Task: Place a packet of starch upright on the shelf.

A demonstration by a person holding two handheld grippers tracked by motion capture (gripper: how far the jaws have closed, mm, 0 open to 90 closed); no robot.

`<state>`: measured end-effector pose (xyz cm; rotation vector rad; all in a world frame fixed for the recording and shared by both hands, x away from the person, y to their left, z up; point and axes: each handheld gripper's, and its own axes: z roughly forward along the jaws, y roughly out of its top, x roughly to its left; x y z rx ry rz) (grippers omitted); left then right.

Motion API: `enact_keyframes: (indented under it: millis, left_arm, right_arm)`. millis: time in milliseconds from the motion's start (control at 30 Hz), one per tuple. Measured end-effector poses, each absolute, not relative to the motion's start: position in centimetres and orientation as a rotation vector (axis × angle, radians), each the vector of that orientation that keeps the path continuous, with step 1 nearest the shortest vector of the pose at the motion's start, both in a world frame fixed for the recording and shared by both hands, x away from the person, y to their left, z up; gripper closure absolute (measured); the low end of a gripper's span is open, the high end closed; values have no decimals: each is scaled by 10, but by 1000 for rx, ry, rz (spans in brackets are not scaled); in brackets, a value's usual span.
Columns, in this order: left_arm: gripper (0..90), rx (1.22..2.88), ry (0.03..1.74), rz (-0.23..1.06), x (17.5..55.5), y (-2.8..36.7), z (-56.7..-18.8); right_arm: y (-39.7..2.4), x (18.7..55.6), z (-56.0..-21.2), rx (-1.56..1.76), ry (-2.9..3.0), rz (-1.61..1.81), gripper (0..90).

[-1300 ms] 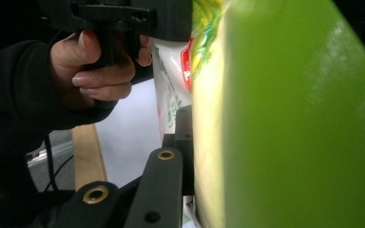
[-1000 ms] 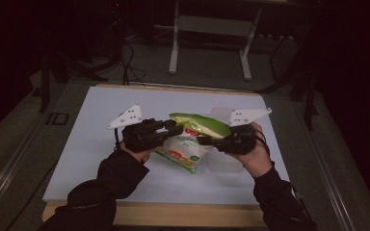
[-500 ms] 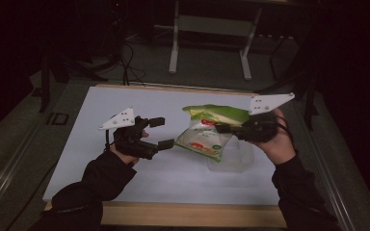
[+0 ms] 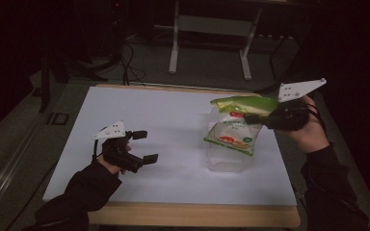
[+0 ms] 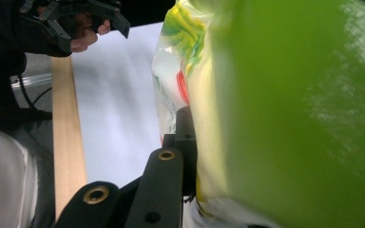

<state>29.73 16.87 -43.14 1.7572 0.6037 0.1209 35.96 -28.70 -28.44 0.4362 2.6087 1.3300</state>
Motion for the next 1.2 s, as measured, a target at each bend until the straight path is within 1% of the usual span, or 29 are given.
enact_keyframes:
  millis: [233, 300, 467, 600, 767, 1033, 1200]
  left_arm:
    - [2, 1746, 636, 132, 289, 180, -456]
    - [2, 1744, 640, 138, 288, 181, -458]
    - [2, 1735, 645, 149, 288, 182, -461]
    - [2, 1730, 643, 152, 288, 182, -463]
    - [2, 1719, 647, 142, 288, 183, -466]
    - [2, 1703, 660, 136, 289, 187, -469]
    - [2, 1708, 664, 130, 289, 189, -472]
  right_arm:
    - [-289, 369, -300, 467, 2680, 1246, 827]
    - [-284, 375, -309, 467, 2713, 1181, 827]
    - [-272, 381, -317, 453, 2759, 1078, 827]
    - [-267, 385, -324, 459, 2773, 1044, 827]
    - [-264, 387, -330, 463, 2771, 1075, 827]
    - [-271, 388, -346, 492, 2755, 1176, 828]
    - [-274, 389, -371, 529, 2772, 1227, 828]
